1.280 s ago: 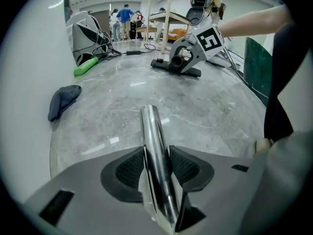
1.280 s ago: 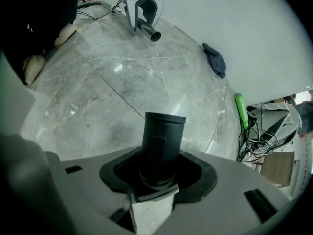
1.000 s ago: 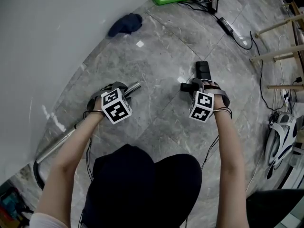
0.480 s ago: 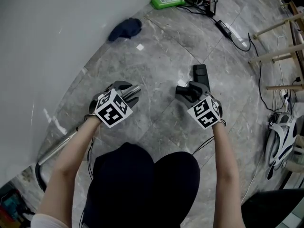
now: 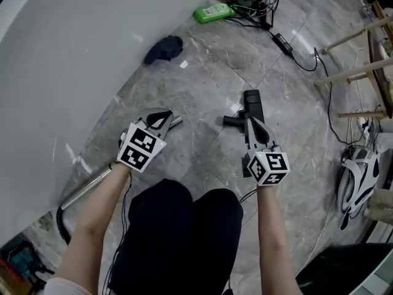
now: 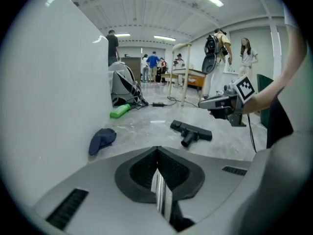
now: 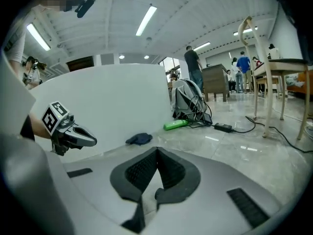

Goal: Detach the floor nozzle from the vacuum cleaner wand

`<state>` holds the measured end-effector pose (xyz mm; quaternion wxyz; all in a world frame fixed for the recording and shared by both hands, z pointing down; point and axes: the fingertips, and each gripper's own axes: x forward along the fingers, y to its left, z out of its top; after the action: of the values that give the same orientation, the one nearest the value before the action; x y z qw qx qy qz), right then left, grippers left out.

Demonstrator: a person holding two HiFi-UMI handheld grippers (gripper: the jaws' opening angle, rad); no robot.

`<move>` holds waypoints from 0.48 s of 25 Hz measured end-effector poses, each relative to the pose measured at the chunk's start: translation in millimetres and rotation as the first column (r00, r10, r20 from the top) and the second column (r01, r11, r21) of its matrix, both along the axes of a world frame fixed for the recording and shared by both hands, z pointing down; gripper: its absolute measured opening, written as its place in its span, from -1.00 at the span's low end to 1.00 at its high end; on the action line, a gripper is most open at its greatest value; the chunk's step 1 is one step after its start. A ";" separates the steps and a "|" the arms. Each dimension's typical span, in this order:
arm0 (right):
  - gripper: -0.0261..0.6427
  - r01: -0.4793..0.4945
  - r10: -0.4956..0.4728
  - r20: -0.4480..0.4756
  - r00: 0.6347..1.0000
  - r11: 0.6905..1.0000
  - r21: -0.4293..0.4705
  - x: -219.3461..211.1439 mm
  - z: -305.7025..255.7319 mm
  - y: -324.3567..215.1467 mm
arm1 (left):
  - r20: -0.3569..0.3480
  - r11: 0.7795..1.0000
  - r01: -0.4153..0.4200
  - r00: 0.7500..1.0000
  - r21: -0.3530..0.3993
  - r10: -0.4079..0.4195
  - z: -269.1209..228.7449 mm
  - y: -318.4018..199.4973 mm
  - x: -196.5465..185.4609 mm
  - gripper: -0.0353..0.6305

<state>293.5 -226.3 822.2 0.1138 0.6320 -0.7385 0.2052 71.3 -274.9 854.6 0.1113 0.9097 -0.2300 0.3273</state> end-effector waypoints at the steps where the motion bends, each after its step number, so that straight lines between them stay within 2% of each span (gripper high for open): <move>1: -0.88 -0.019 0.019 -0.001 1.000 1.000 0.009 -0.2 -13.0 -0.5 | -0.027 1.000 0.016 1.000 0.013 -0.016 -17.7 -2.6 -0.4 -0.86; 4: -0.88 -0.054 0.054 -0.015 0.998 0.998 0.026 -7.2 -54.9 -0.5 | -0.071 0.997 0.044 0.997 0.058 -0.040 -65.4 -3.7 -4.1 -0.86; 7: -0.88 -0.074 0.075 -0.008 0.997 0.996 0.044 -20.0 -103.1 3.0 | -0.090 0.995 0.036 0.996 0.095 -0.028 -110.0 3.3 -4.3 -0.86; 12: -0.88 -0.110 0.109 0.009 0.994 0.991 0.070 -35.3 -194.9 18.5 | -0.182 0.994 0.053 0.983 0.100 -0.035 -208.4 21.0 6.2 -0.86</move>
<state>258.2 -207.8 627.2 0.0783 0.6747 -0.7098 0.1865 77.5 -253.9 646.2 0.0912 0.9348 -0.2559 0.2287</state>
